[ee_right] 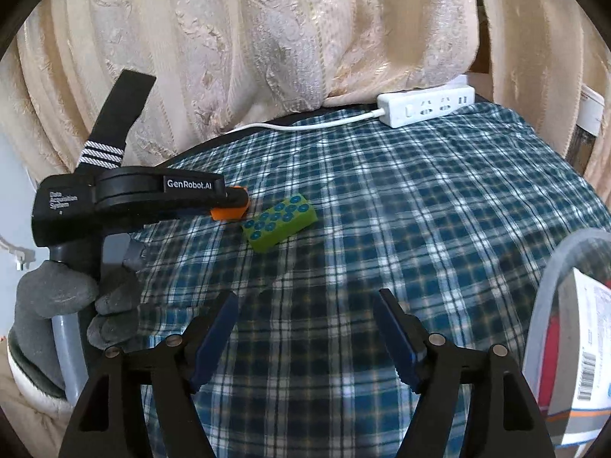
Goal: Organize objects
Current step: 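Grasp the orange brick with the left gripper while the right grasps the green blue-dotted brick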
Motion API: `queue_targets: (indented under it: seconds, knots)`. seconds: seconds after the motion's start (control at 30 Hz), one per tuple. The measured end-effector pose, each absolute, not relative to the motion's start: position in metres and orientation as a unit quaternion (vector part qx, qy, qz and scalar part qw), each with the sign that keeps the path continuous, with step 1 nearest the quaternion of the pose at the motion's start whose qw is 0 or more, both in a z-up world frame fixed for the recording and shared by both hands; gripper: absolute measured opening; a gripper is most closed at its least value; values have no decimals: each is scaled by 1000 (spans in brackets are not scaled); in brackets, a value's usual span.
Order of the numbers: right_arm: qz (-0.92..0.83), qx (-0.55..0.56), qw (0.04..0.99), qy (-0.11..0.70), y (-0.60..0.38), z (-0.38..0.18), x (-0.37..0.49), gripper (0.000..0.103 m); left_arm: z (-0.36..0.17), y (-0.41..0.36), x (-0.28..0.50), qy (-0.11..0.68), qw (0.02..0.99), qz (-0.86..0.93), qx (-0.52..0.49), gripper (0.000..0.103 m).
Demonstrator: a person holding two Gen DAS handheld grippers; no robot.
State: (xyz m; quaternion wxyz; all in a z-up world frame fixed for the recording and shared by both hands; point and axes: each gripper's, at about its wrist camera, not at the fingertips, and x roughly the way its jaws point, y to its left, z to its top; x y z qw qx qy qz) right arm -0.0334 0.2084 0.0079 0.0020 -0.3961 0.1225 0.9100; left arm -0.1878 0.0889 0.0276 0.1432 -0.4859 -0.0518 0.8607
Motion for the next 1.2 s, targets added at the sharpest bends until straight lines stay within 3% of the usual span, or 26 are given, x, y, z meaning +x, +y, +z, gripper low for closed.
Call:
queue_targets:
  seconds: [0.17,0.63,0.93,1.03,1.2]
  knots:
    - [909,-402,-10,107,201,9,-51,83,39,82,-186,-58,140,867,-474,33]
    - [904,-425,-4,46,186,-4,-107,83,48,73,-186,-66,138,871,-467,32]
    - [897,-438,-10,49,192,-13,-128,83,44,71,-188,-67,133,869,-473,32]
    - [899,-435,-10,44,192,-12,-128,74,44,71,-188,-66,135,868,-473,33]
    - [900,-435,-9,31,189,-11,-126,44,47,74,-186,-65,141,869,-470,33]
